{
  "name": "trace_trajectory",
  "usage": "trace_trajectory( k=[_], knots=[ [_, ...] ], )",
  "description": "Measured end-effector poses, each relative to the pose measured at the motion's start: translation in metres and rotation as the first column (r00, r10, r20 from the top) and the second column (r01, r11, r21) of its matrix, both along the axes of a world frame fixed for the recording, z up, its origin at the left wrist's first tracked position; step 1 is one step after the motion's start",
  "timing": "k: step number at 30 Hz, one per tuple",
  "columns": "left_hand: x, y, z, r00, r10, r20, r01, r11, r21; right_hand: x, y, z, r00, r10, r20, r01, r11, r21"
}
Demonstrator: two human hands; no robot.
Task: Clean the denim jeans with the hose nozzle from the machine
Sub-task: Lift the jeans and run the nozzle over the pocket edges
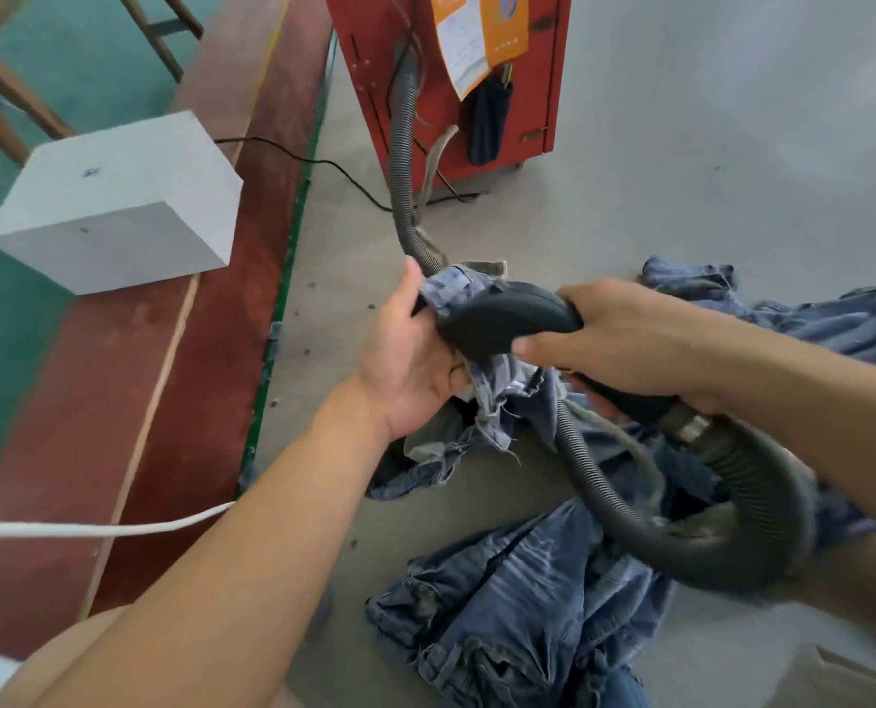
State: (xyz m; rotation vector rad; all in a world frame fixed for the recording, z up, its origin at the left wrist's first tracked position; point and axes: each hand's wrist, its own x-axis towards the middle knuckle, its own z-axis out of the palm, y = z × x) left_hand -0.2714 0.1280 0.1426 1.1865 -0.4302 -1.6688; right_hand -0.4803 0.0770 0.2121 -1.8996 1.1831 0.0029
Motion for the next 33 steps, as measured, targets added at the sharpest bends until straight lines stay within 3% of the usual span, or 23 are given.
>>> trace_trajectory(
  k=[5,7,10,12,17,20,23,26,30,33],
  knots=[
    [0.008,-0.001,0.008,0.990,0.066,-0.128,-0.066,0.998,0.004,0.013,-0.005,-0.003,0.931,-0.224,0.288,0.214,0.975,0.068],
    [0.009,-0.002,0.007,0.987,0.062,-0.147,-0.064,0.998,-0.009,0.004,-0.012,-0.002,0.938,-0.225,0.264,0.209,0.974,0.085],
    [0.011,-0.001,0.003,0.988,0.043,-0.151,-0.043,0.999,0.007,-0.004,-0.009,-0.007,0.995,-0.064,0.082,0.065,0.998,0.001],
    [0.012,0.001,-0.003,0.989,0.043,-0.141,-0.041,0.999,0.017,0.002,-0.001,-0.014,0.999,-0.016,0.040,0.018,0.999,-0.046],
    [-0.002,0.002,-0.005,0.996,0.089,-0.021,-0.087,0.993,0.077,0.020,-0.006,-0.016,0.939,-0.214,0.270,0.200,0.977,0.076],
    [-0.014,-0.001,-0.014,0.990,0.068,0.120,-0.080,0.991,0.106,0.015,-0.009,-0.009,0.932,-0.220,0.288,0.204,0.975,0.085],
    [-0.004,-0.009,-0.019,0.971,0.234,0.044,-0.238,0.960,0.151,0.001,-0.009,-0.005,0.964,-0.158,0.213,0.154,0.987,0.039],
    [0.014,-0.013,-0.018,0.946,0.314,-0.077,-0.295,0.936,0.191,-0.011,-0.007,-0.003,0.984,-0.110,0.142,0.117,0.992,-0.044],
    [0.004,-0.008,-0.026,0.942,0.307,0.139,-0.322,0.941,0.105,-0.016,-0.005,-0.002,0.988,-0.094,0.124,0.104,0.992,-0.069],
    [-0.005,-0.012,-0.038,0.871,0.342,0.353,-0.401,0.910,0.107,-0.017,-0.006,-0.003,0.991,-0.076,0.107,0.083,0.995,-0.058]
  ],
)
